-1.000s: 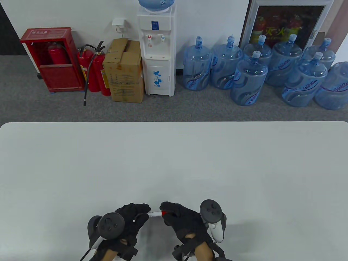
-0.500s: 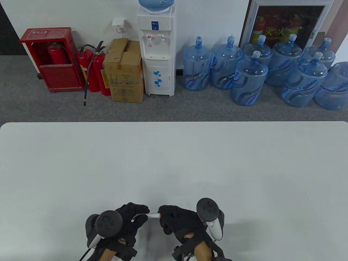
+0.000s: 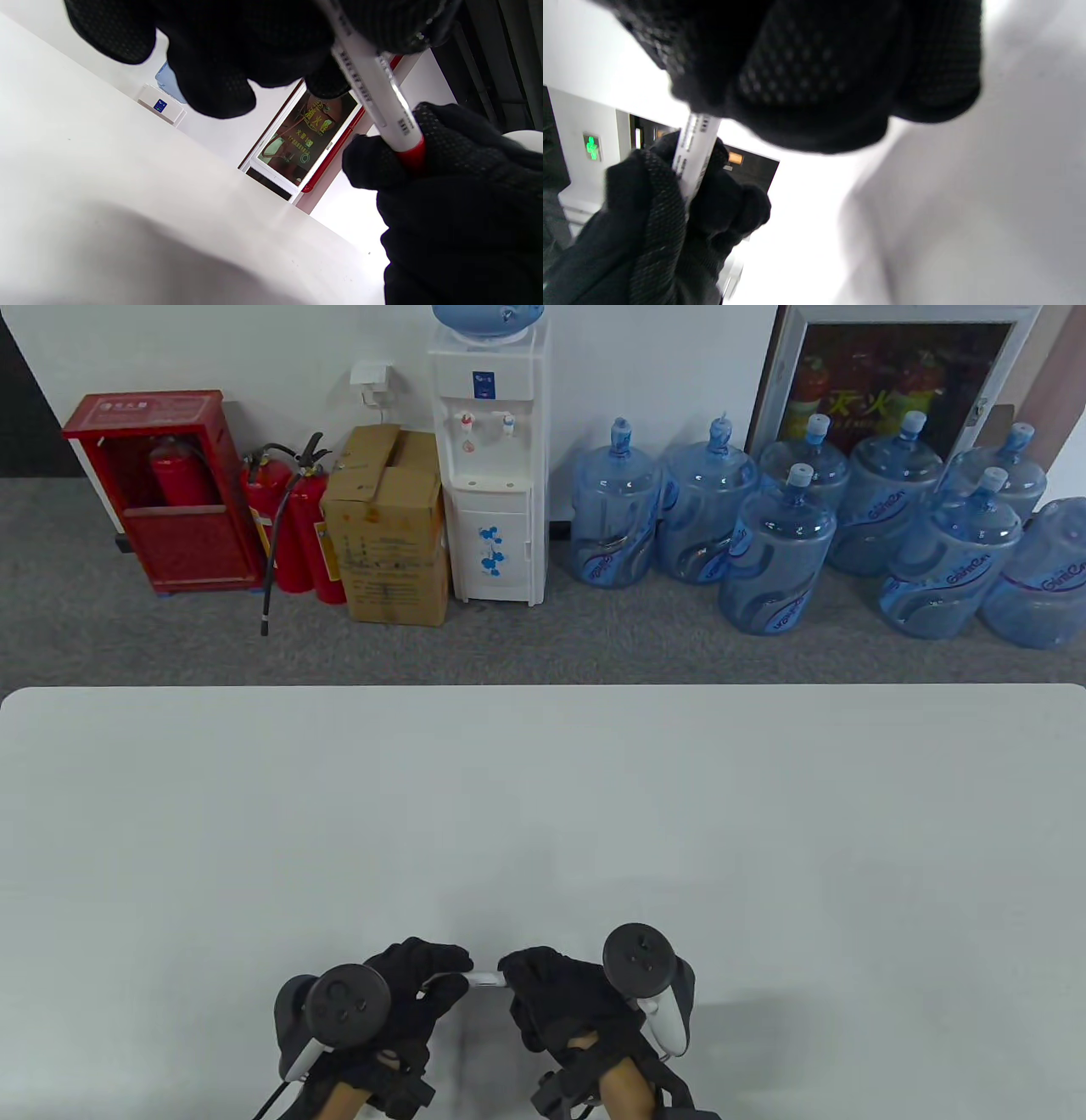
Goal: Insert the marker cap back onto the marker
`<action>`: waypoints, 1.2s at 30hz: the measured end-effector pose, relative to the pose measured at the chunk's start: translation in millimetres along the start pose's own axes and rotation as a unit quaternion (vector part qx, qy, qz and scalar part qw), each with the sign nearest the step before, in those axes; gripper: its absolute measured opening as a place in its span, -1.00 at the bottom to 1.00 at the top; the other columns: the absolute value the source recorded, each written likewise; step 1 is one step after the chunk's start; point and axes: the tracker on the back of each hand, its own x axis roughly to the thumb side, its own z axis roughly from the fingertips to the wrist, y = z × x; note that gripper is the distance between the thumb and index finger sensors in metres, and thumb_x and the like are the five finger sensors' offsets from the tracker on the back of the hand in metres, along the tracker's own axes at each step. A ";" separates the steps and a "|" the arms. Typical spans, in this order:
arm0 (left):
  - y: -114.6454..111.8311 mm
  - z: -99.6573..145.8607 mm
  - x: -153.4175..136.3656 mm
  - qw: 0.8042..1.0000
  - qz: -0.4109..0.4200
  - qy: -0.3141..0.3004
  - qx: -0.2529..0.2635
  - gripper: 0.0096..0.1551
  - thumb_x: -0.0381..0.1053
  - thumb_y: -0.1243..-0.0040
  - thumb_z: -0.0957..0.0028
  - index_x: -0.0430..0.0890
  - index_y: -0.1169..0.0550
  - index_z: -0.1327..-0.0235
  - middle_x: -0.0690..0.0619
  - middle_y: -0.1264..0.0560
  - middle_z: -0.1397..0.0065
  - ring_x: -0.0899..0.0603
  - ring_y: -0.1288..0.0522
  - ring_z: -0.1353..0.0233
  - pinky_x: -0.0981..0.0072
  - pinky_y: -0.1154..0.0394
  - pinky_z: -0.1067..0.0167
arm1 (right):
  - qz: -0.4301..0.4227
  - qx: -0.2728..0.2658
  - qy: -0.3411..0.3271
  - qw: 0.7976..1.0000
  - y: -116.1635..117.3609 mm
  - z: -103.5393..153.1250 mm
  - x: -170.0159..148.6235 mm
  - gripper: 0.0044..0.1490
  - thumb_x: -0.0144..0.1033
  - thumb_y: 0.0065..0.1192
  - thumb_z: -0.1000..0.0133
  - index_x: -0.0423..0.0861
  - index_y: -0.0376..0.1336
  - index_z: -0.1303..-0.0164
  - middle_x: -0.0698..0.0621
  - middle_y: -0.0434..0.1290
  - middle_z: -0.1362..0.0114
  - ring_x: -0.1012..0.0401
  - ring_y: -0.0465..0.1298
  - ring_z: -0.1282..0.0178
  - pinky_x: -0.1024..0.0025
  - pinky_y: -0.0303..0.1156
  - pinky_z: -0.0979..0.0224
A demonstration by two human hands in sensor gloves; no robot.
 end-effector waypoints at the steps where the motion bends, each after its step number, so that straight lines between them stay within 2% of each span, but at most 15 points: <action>1: -0.2 -0.1 0.4 1.000 -0.001 -0.002 0.002 -0.46 0.24 -0.13 0.13 0.13 -0.58 -0.11 0.06 -0.64 -0.01 -0.19 -0.68 -0.05 -0.34 -0.38 -0.33 | 0.003 0.002 -0.001 1.000 -0.1 -0.2 0.6 -0.34 0.11 0.12 0.07 -0.09 0.44 -0.01 0.24 0.63 0.40 0.41 0.68 0.58 0.30 0.70 0.09; 9: -0.8 -0.5 3.0 0.999 -0.025 -0.020 0.007 -0.46 0.26 -0.13 0.15 0.13 -0.60 -0.08 0.06 -0.65 0.03 -0.18 -0.69 -0.02 -0.33 -0.38 -0.32 | -0.003 0.016 0.018 1.000 4.3 -2.8 -6.4 -0.32 0.25 0.06 0.09 -0.03 0.51 0.15 0.29 0.60 0.49 0.42 0.66 0.63 0.31 0.70 0.14; 13: -1.3 2.9 16.1 0.990 -0.110 -0.076 0.034 -0.44 0.26 -0.11 0.16 0.15 -0.60 -0.10 0.06 -0.65 0.00 -0.19 -0.68 -0.07 -0.34 -0.36 -0.34 | -0.055 0.014 0.041 0.998 1.6 -5.3 -14.2 -0.31 0.35 0.08 0.09 0.01 0.56 0.30 0.29 0.61 0.55 0.39 0.68 0.64 0.30 0.69 0.13; 15: -4.3 6.4 26.3 0.975 -0.185 -0.107 0.063 -0.46 0.21 -0.08 0.13 0.16 -0.62 -0.11 0.06 -0.66 -0.08 -0.22 -0.68 -0.15 -0.36 -0.33 -0.36 | -0.052 0.009 0.046 0.998 0.3 -5.2 -14.7 -0.30 0.39 0.09 0.12 0.03 0.58 0.36 0.29 0.62 0.59 0.38 0.69 0.64 0.29 0.69 0.13; 16: -7.9 7.7 33.8 0.959 -0.246 -0.128 0.064 -0.46 0.18 -0.06 0.11 0.16 -0.62 -0.12 0.05 -0.67 -0.10 -0.22 -0.68 -0.17 -0.35 -0.33 -0.36 | -0.045 0.001 0.047 0.998 -0.3 -4.5 -14.0 -0.29 0.41 0.09 0.13 0.03 0.58 0.41 0.28 0.62 0.60 0.38 0.69 0.65 0.29 0.69 0.14; 19: -16.1 12.8 45.8 0.921 -0.338 -0.171 0.089 -0.46 0.16 -0.09 0.12 0.19 -0.63 -0.14 0.12 -0.71 -0.14 -0.19 -0.71 -0.20 -0.31 -0.36 -0.36 | -0.018 -0.022 0.048 0.998 -4.5 -3.0 -14.1 -0.28 0.44 0.08 0.14 0.04 0.59 0.48 0.29 0.62 0.65 0.37 0.70 0.67 0.28 0.70 0.15; 22: -24.4 13.4 51.8 0.903 -0.385 -0.174 0.076 -0.42 0.11 -0.18 0.12 0.14 -0.57 -0.24 0.10 -0.68 -0.23 -0.19 -0.70 -0.23 -0.31 -0.35 -0.37 | -0.033 -0.039 0.060 0.997 -8.9 -0.9 -16.6 -0.30 0.40 0.13 0.11 0.02 0.57 0.34 0.27 0.63 0.57 0.36 0.71 0.59 0.26 0.68 0.10; 24: -27.8 12.4 53.1 0.887 -0.419 -0.174 0.082 -0.40 0.11 -0.23 0.14 0.14 -0.56 -0.25 0.11 -0.68 -0.24 -0.17 -0.72 -0.19 -0.29 -0.39 -0.35 | -0.038 -0.029 0.048 0.998 -11.7 -0.5 -16.4 -0.33 0.34 0.20 0.10 0.01 0.54 0.19 0.23 0.65 0.45 0.34 0.73 0.48 0.23 0.67 0.03; 26: -27.0 10.4 52.0 0.887 -0.425 -0.161 0.081 -0.41 0.14 -0.23 0.15 0.18 -0.55 -0.23 0.12 -0.67 -0.24 -0.11 -0.75 -0.10 -0.24 -0.43 -0.32 | -0.029 -0.024 0.038 0.999 -12.8 0.0 -15.1 -0.35 0.29 0.25 0.09 0.01 0.50 0.07 0.20 0.67 0.34 0.33 0.74 0.38 0.22 0.66 -0.05; 31: -19.6 5.0 38.8 0.910 -0.391 -0.116 0.075 -0.43 0.15 -0.20 0.15 0.20 -0.57 -0.20 0.14 -0.69 -0.21 -0.08 -0.77 -0.06 -0.22 -0.47 -0.29 | -0.039 -0.060 0.005 0.997 -22.9 4.6 -6.8 -0.41 0.08 0.34 0.03 0.07 0.43 -0.16 0.15 0.67 0.07 0.26 0.74 0.11 0.13 0.60 -0.22; 33: -15.3 3.5 32.2 0.907 -0.400 -0.102 0.079 -0.44 0.15 -0.19 0.14 0.21 -0.57 -0.20 0.14 -0.68 -0.24 -0.08 -0.78 -0.08 -0.21 -0.48 -0.29 | -0.026 -0.080 -0.003 0.996 -29.0 7.4 -5.5 -0.45 0.01 0.34 0.02 0.09 0.43 -0.17 0.16 0.67 0.02 0.25 0.73 0.07 0.12 0.59 -0.25; 36: -5.1 1.8 14.1 0.895 -0.431 -0.069 0.091 -0.44 0.16 -0.18 0.11 0.18 -0.57 -0.22 0.12 -0.66 -0.26 -0.05 -0.79 -0.03 -0.18 -0.50 -0.27 | 0.005 -0.143 -0.009 0.990 -47.2 15.3 -5.6 -0.46 0.00 0.36 0.03 0.08 0.44 -0.15 0.16 0.67 0.03 0.23 0.73 0.07 0.10 0.59 -0.25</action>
